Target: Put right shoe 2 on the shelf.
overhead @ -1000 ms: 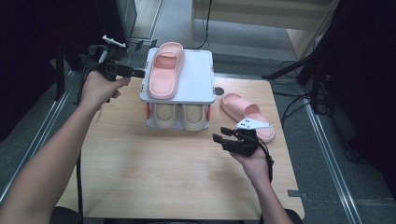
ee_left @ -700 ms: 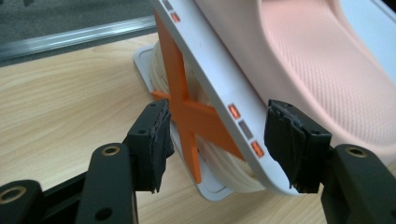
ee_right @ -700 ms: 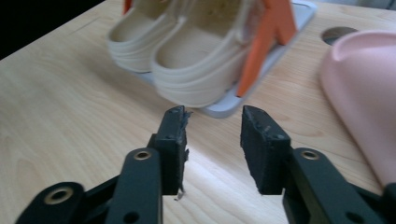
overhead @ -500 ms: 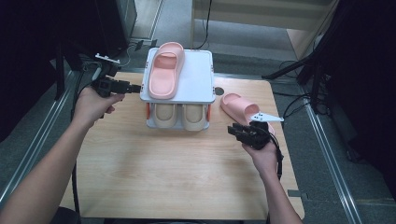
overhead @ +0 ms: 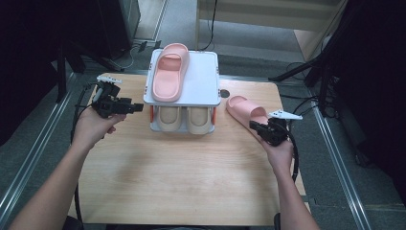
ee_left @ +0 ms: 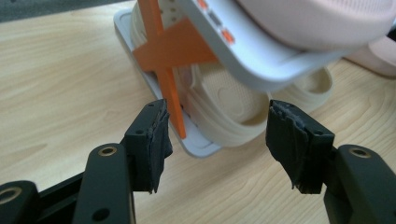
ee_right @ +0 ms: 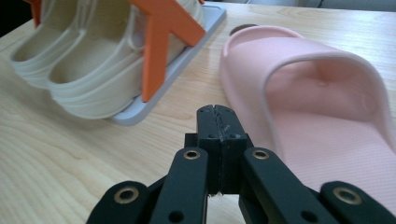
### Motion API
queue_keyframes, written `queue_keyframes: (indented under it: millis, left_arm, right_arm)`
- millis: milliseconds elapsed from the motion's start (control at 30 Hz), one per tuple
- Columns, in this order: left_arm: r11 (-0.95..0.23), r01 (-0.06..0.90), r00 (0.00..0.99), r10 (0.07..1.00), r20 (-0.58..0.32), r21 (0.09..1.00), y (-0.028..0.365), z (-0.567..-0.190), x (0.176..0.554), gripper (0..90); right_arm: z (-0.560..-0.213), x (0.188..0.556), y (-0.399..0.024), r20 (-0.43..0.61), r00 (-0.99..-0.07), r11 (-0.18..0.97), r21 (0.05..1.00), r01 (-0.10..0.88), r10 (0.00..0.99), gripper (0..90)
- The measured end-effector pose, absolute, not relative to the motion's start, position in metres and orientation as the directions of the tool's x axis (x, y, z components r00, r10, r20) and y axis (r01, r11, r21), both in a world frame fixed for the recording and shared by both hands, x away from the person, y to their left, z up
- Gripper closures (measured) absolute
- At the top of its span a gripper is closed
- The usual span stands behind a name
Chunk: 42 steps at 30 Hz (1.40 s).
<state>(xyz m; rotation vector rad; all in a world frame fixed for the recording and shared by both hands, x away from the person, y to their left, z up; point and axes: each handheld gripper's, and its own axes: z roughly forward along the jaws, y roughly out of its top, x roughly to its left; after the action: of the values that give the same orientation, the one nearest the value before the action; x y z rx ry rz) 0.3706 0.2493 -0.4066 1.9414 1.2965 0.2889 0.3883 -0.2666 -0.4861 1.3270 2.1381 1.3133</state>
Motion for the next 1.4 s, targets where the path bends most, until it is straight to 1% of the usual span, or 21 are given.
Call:
queue_keyframes:
  millis: [100, 200, 467, 533, 600, 800, 967, 1067, 1167, 1267, 1333, 1400]
  left_arm:
    - [-0.176, 0.697, 0.452, 0.861, -0.235, 0.695, 0.251, -0.416, 0.366, 39.7]
    - [-0.176, 0.7, 0.444, 0.866, -0.229, 0.692, 0.254, -0.426, 0.359, 39.7]
    - [-0.143, 0.692, 0.418, 0.879, -0.23, 0.708, 0.259, -0.446, 0.34, 40.6]
    - [-0.15, 0.685, 0.409, 0.889, -0.207, 0.713, 0.261, -0.45, 0.336, 41.5]
    - [-0.134, 0.693, 0.398, 0.89, -0.221, 0.709, 0.265, -0.454, 0.334, 41.5]
    - [-0.117, 0.706, 0.388, 0.889, -0.243, 0.699, 0.27, -0.464, 0.331, 41.1]
    - [-0.148, 0.708, 0.4, 0.89, -0.219, 0.691, 0.268, -0.471, 0.329, 41.0]
    - [-0.154, 0.708, 0.408, 0.886, -0.221, 0.689, 0.265, -0.474, 0.331, 40.9]
    - [-0.15, 0.713, 0.409, 0.883, -0.232, 0.685, 0.263, -0.477, 0.333, 40.8]
    - [-0.171, 0.713, 0.42, 0.881, -0.219, 0.68, 0.26, -0.478, 0.333, 40.9]
    - [-0.175, 0.715, 0.423, 0.879, -0.22, 0.677, 0.259, -0.479, 0.334, 40.8]
    - [-0.177, 0.715, 0.426, 0.877, -0.221, 0.676, 0.26, -0.479, 0.334, 40.7]
  right_arm:
    - [-0.49, 0.395, -0.273, 0.205, -0.486, 0.139, 0.802, 0.581, 0.85, 90.0]
    - [-0.493, 0.402, -0.279, 0.197, -0.469, 0.135, 0.799, 0.585, 0.861, 90.0]
    - [-0.504, 0.423, -0.281, 0.144, -0.439, 0.177, 0.771, 0.612, 0.887, 90.0]
    - [-0.506, 0.427, -0.281, 0.148, -0.426, 0.171, 0.762, 0.624, 0.893, 90.0]
    - [-0.509, 0.431, -0.281, 0.159, -0.412, 0.163, 0.749, 0.642, 0.897, 90.0]
    - [-0.509, 0.434, -0.274, 0.165, -0.425, 0.175, 0.737, 0.653, 0.89, 90.0]
    - [-0.509, 0.432, -0.265, 0.167, -0.449, 0.194, 0.734, 0.651, 0.878, 90.0]
    - [-0.508, 0.431, -0.257, 0.162, -0.467, 0.21, 0.734, 0.646, 0.869, 90.0]
    - [-0.508, 0.432, -0.248, 0.185, -0.468, 0.198, 0.729, 0.655, 0.864, 90.0]
    - [-0.509, 0.431, -0.24, 0.209, -0.477, 0.193, 0.725, 0.662, 0.854, 89.6]
    - [-0.508, 0.431, -0.236, 0.201, -0.493, 0.211, 0.723, 0.658, 0.847, 87.9]
    - [-0.504, 0.428, -0.234, 0.167, -0.497, 0.233, 0.729, 0.644, 0.851, 87.4]
